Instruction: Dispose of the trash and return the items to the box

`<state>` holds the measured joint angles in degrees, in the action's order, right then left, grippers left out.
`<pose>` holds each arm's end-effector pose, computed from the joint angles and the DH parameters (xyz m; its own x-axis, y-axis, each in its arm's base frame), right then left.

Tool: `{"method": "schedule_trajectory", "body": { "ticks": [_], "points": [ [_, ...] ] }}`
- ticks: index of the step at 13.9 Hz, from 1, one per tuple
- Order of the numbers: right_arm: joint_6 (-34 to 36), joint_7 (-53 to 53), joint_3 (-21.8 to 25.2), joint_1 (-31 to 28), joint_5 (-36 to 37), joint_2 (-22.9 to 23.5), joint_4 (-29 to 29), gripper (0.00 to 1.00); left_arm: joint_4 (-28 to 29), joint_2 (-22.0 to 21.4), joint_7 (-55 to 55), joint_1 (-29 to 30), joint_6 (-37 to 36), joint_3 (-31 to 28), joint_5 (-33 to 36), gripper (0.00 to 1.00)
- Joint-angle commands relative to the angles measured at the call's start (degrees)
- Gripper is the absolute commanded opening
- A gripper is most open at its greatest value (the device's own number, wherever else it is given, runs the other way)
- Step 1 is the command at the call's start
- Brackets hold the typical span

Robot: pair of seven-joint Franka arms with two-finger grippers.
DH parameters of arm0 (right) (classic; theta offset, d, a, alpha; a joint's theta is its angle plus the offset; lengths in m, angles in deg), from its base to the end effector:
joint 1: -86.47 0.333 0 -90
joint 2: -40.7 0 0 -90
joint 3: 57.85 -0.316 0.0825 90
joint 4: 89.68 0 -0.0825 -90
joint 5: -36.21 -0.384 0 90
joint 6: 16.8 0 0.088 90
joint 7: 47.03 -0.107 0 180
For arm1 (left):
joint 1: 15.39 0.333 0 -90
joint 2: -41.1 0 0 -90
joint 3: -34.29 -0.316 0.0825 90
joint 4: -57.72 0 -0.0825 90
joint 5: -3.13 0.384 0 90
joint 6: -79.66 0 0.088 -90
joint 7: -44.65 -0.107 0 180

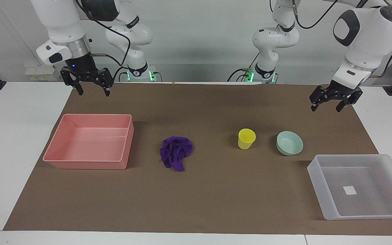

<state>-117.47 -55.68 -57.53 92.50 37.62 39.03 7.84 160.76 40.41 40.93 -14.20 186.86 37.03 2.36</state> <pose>0.5578 0.0535 0.5950 0.9951 -0.0471 0.0867 -0.0483 -0.9988 0.0114 0.5679 -0.0165 0.5493 0.9925 -0.0878 0.0851 -0.0888 -0.9960 0.0070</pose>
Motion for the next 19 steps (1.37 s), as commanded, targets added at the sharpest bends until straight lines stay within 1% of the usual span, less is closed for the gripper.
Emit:
{"method": "schedule_trajectory", "body": {
  "ticks": [1,4,6,9,10,11,13,14,15,16,17,19],
  "points": [
    [-4.26,-4.08,-0.32,3.01,-0.35,3.86,0.49,1.00,7.06,-0.46,0.55,-0.14,8.00,0.07,0.68,1.00],
    [-8.48,-9.35,-0.32,7.23,-0.35,7.91,0.57,1.00,12.78,1.83,0.55,-0.05,17.41,0.07,0.68,1.00],
    [-12.08,-11.20,-0.41,8.90,-0.35,11.15,0.84,1.00,15.77,3.76,0.55,-0.14,22.77,0.07,0.68,1.00],
    [-20.06,-14.19,-0.41,11.81,-0.44,16.25,2.41,1.00,20.34,5.87,0.46,-0.05,31.56,0.07,0.68,1.00],
    [-23.92,-14.29,-0.41,12.25,-0.53,16.96,4.51,1.00,21.49,7.44,0.55,-0.22,33.85,0.07,0.68,1.00],
    [-26.66,-14.38,-0.41,12.43,-0.53,17.58,6.01,1.00,22.54,7.98,0.55,-0.23,35.61,0.07,0.68,1.00],
    [-29.48,-14.38,-0.50,13.74,-0.62,20.12,6.72,1.00,24.13,9.21,0.55,-0.31,37.99,0.07,0.68,1.00],
    [-30.80,-14.38,-0.41,14.70,-0.62,21.44,6.81,1.00,24.31,10.00,0.55,-0.23,38.70,0.07,0.68,0.88],
    [-31.69,-14.46,-0.41,14.89,-0.62,22.93,6.90,1.00,24.31,10.09,0.55,-0.14,38.71,0.07,0.68,0.54],
    [-33.44,-14.46,-0.50,15.33,-0.62,24.34,6.90,1.00,24.22,10.10,0.55,0.04,38.71,0.07,0.68,0.22],
    [-35.28,-14.46,-0.41,16.46,-0.62,25.31,7.25,1.00,24.22,10.10,0.46,0.04,38.62,0.07,0.68,0.00],
    [-37.49,-13.59,-0.41,16.56,-0.62,25.41,9.26,1.00,23.79,9.83,-0.15,0.13,38.09,0.07,0.68,0.00]
  ]
}}
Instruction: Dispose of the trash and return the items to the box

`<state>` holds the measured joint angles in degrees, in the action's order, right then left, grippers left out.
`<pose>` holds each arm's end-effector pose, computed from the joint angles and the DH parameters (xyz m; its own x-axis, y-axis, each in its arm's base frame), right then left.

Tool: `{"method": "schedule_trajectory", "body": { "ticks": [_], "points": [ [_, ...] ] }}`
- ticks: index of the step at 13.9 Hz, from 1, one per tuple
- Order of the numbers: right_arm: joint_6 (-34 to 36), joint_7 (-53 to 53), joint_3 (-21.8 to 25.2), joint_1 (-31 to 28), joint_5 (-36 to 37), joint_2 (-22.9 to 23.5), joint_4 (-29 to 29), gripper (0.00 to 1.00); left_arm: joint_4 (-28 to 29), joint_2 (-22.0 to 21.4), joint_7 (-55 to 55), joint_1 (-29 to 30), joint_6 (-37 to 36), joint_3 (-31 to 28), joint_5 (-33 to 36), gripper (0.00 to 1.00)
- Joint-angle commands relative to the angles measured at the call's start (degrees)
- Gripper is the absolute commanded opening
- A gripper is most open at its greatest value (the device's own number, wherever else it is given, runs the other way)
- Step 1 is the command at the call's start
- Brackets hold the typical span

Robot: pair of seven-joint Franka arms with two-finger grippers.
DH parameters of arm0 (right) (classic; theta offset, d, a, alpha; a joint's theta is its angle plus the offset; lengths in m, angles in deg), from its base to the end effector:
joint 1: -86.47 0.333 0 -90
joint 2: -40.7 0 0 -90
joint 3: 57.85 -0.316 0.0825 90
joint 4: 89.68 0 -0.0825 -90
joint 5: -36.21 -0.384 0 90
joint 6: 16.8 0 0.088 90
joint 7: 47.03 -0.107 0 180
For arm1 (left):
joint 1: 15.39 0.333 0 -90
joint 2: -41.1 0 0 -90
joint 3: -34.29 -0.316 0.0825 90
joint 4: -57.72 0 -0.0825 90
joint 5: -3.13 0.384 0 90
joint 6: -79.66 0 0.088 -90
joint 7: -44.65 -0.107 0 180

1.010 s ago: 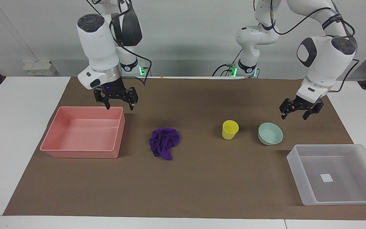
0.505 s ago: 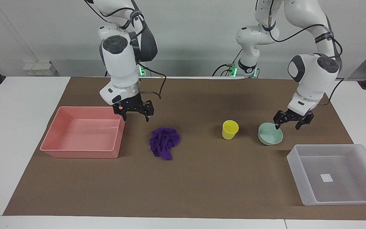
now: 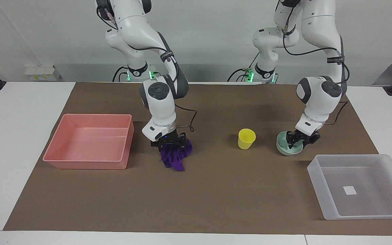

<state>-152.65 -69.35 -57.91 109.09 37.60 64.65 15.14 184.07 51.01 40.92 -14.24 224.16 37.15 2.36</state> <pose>0.6047 0.2523 0.3168 0.9925 0.0206 0.1209 0.0243 -0.9993 -0.0296 0.5629 -0.0164 0.3165 0.9862 -0.0816 0.1442 -0.0837 -0.9965 0.0085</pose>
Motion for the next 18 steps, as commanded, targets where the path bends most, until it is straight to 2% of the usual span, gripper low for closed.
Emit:
{"method": "schedule_trajectory", "body": {
  "ticks": [1,2,4,5,7,9,12,15,18],
  "points": [
    [-3.01,0.61,-0.03,-0.29,-0.51,-0.22,3.19,1.00,0.39,-1.29,-0.40,0.34,0.44,-0.05,0.68,0.00],
    [-4.50,0.79,-0.03,-0.29,-0.51,-0.30,4.51,1.00,0.30,-2.08,-0.67,0.51,-0.53,-0.05,0.68,0.00],
    [-4.34,0.53,-0.03,-0.29,-0.51,-0.48,4.96,0.24,-1.10,-4.01,-0.76,0.60,-3.42,-0.13,0.68,0.00],
    [-4.17,-0.17,-0.03,-0.29,-0.51,-0.48,4.88,0.00,-2.76,-4.63,-0.85,0.60,-6.13,-0.13,0.68,0.00],
    [-3.38,-3.58,-0.03,0.14,-0.51,-0.57,4.70,0.00,-7.85,-4.64,-0.85,0.78,-10.97,-0.13,0.68,0.00],
    [-1.71,-4.39,0.06,0.15,-0.42,-1.26,4.09,0.00,-14.00,-2.62,-0.85,2.18,-13.88,-0.05,0.68,0.00],
    [3.64,-4.48,0.41,-0.73,-0.51,-6.35,2.85,0.00,-22.96,1.68,-1.20,4.46,-15.38,-0.05,0.77,0.00],
    [6.64,-4.48,0.94,-2.04,-0.51,-11.98,2.24,0.00,-35.61,9.84,-1.20,6.84,-18.54,-0.05,0.86,0.00],
    [11.29,-4.31,1.03,-3.98,0.54,-14.62,-0.82,0.00,-49.31,19.85,-1.20,8.16,-21.27,-0.05,0.68,0.00]
  ]
}}
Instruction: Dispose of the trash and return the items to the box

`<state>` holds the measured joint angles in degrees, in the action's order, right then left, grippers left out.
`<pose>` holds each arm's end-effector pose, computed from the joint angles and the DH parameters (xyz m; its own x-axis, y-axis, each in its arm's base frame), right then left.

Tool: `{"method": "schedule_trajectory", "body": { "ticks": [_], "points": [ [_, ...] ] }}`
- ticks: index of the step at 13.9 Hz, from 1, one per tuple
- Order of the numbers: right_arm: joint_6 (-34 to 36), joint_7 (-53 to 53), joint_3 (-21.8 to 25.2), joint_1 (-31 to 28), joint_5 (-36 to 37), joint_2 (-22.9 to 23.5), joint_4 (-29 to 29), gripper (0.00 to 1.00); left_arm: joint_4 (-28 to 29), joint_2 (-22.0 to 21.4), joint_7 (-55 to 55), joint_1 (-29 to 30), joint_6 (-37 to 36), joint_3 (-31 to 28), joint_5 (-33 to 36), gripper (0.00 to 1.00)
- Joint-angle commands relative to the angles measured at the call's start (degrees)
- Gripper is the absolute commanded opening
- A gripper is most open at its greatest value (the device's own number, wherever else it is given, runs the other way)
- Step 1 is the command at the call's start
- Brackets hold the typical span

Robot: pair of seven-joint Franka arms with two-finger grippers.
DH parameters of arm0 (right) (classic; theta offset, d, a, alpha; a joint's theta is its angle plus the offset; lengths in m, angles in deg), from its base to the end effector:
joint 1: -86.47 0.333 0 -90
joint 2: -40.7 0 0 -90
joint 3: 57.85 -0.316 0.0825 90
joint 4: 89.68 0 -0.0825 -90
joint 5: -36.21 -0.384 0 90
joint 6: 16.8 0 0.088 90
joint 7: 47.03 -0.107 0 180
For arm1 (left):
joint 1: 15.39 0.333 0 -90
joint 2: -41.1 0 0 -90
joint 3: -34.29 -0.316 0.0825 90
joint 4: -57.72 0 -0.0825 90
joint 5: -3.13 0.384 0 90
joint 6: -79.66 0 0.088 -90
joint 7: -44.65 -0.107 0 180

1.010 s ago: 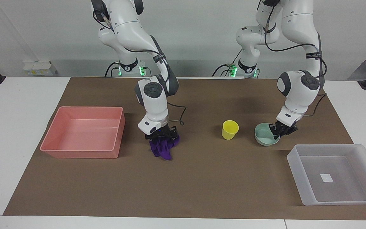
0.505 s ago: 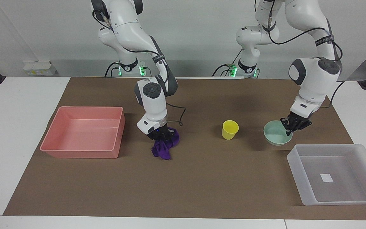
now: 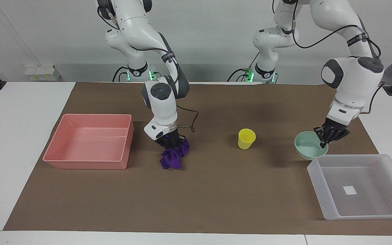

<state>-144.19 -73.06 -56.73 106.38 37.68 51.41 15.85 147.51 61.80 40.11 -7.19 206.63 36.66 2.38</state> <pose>0.5943 0.2020 0.4445 0.9759 -0.1156 0.1853 -0.1060 -0.9925 -0.0608 0.6882 0.0736 0.4649 0.9580 0.0329 0.2850 0.0330 -0.9994 0.0043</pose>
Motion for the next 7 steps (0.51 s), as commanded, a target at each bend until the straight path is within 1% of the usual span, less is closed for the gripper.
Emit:
{"method": "schedule_trajectory", "body": {
  "ticks": [1,2,3,5,7],
  "points": [
    [4.23,-0.16,-0.16,-1.88,0.55,-2.43,-2.16,0.00,-17.16,12.40,-0.47,1.81,-4.18,0.54,0.66,0.00],
    [5.47,0.01,-0.16,-3.10,0.72,-4.18,-2.17,0.00,-20.59,15.31,-0.56,2.51,-4.09,0.71,0.75,0.00],
    [6.70,0.28,-0.16,-3.98,0.90,-5.94,-2.17,0.00,-22.45,17.34,-0.64,3.13,-3.40,0.71,0.75,0.00],
    [9.07,2.46,-0.24,-6.70,1.16,-9.28,-2.17,0.00,-23.87,20.24,-0.65,3.92,-2.26,0.45,0.75,0.00],
    [10.66,5.89,-0.24,-9.34,1.16,-11.22,-2.08,0.00,-23.53,20.96,-0.65,4.54,-0.58,0.45,0.75,0.00]
  ]
}}
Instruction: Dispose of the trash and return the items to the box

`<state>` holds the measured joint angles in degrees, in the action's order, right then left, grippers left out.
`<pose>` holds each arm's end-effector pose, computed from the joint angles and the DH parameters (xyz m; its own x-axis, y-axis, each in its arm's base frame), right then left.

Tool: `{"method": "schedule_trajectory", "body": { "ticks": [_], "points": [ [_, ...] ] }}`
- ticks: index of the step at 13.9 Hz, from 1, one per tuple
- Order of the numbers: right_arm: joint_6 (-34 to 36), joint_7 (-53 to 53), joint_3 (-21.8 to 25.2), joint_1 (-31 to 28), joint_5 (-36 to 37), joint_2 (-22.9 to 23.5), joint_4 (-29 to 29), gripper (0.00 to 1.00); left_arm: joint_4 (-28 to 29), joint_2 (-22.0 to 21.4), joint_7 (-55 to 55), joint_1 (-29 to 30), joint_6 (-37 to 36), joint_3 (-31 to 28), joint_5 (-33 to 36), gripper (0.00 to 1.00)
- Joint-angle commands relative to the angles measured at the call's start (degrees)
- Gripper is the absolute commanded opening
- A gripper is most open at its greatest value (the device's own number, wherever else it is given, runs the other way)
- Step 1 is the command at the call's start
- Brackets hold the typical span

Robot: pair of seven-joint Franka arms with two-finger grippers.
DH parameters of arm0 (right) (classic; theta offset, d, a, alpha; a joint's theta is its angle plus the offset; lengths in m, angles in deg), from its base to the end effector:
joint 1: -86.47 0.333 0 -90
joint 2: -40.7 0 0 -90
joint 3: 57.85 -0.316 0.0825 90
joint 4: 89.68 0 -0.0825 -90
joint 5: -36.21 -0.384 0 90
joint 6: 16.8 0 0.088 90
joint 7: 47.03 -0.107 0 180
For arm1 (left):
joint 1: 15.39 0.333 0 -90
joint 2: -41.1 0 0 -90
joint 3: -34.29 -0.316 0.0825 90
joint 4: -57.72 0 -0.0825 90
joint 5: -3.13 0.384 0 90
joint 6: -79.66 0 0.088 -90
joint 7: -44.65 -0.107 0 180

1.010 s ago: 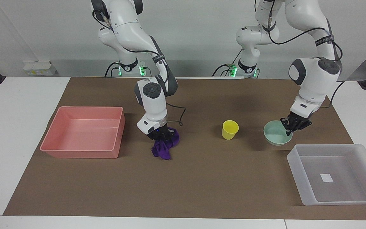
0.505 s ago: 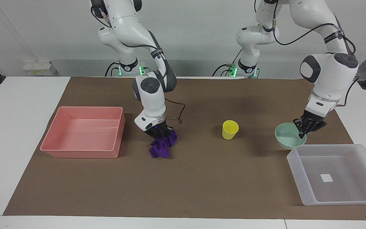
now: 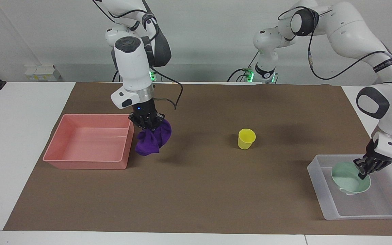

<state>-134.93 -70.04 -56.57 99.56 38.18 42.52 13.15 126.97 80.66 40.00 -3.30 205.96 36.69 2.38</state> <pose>0.5831 0.1202 0.5454 0.9563 -0.1837 0.2276 -0.1746 -0.9828 -0.0597 0.7585 0.1385 0.4031 0.9473 0.1048 0.3028 0.1053 -0.9943 0.0146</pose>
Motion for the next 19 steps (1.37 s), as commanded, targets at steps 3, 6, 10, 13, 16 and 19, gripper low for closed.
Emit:
{"method": "schedule_trajectory", "body": {
  "ticks": [3,6,10,13,16,19],
  "points": [
    [2.19,11.28,-0.50,-8.84,0.93,-3.83,2.20,0.00,0.61,1.75,-0.46,0.65,2.62,0.42,5.04,0.00],
    [2.20,19.30,-0.50,-14.83,0.93,-5.50,6.84,0.00,5.62,1.48,-0.54,1.97,6.84,0.25,5.75,0.00],
    [-2.00,23.45,-0.50,-20.11,0.93,-3.93,14.14,0.00,7.21,0.61,-0.63,1.54,6.15,0.33,5.76,0.03],
    [-9.89,24.15,-0.58,-21.78,0.93,0.02,19.58,0.00,7.56,-0.36,-2.03,1.10,5.36,0.33,5.76,0.93],
    [-17.99,24.15,-0.50,-22.05,0.93,3.45,22.68,0.00,7.65,-3.25,-5.89,0.83,3.17,0.51,5.76,1.00],
    [-19.59,24.15,-0.50,-22.31,0.93,5.04,22.77,0.00,12.46,-10.61,-7.05,-1.27,1.14,0.68,5.67,1.00]
  ]
}}
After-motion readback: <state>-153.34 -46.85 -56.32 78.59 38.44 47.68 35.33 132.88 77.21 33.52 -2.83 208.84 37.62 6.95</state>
